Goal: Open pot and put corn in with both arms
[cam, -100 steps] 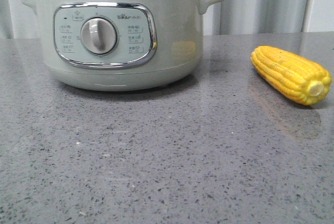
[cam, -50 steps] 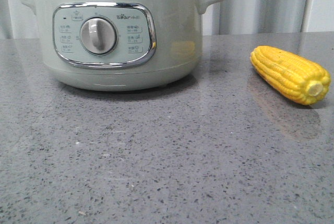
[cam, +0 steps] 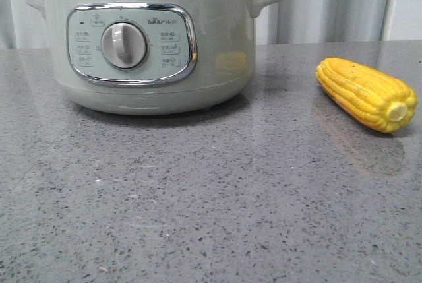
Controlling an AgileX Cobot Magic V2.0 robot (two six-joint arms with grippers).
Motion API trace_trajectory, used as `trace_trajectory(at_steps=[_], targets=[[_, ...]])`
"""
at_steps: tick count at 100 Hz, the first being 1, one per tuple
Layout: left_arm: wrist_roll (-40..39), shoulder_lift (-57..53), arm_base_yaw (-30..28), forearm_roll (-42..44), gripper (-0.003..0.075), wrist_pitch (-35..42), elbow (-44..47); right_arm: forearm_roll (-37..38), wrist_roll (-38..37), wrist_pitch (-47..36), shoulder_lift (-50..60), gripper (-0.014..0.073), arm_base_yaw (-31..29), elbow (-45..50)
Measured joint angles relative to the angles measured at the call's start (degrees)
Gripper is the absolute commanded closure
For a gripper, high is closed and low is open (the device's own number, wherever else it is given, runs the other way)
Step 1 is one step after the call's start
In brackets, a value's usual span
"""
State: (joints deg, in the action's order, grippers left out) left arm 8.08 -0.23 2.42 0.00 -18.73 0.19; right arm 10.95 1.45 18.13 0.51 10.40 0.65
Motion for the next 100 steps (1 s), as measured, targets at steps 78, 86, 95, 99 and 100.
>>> trace_trajectory(at_steps=[78,86,95,99,100], targets=[[0.0,0.0,0.0,0.77,0.0741,0.0,0.0,0.13,0.0,-5.06,0.0,0.0659,0.0,0.0],[0.0,0.0,0.0,0.77,0.0741,0.11,0.0,0.13,0.0,-7.04,0.0,0.0659,0.0,0.0],[0.0,0.0,0.0,0.77,0.0741,0.78,0.0,0.13,0.0,-9.73,0.0,0.0659,0.0,0.0],[0.0,0.0,0.0,0.53,0.0741,1.13,0.0,0.13,0.0,-10.72,0.0,0.0659,0.0,0.0],[0.0,0.0,0.0,0.43,0.0741,1.35,0.0,0.13,0.0,-10.86,0.0,0.0659,0.0,0.0]])
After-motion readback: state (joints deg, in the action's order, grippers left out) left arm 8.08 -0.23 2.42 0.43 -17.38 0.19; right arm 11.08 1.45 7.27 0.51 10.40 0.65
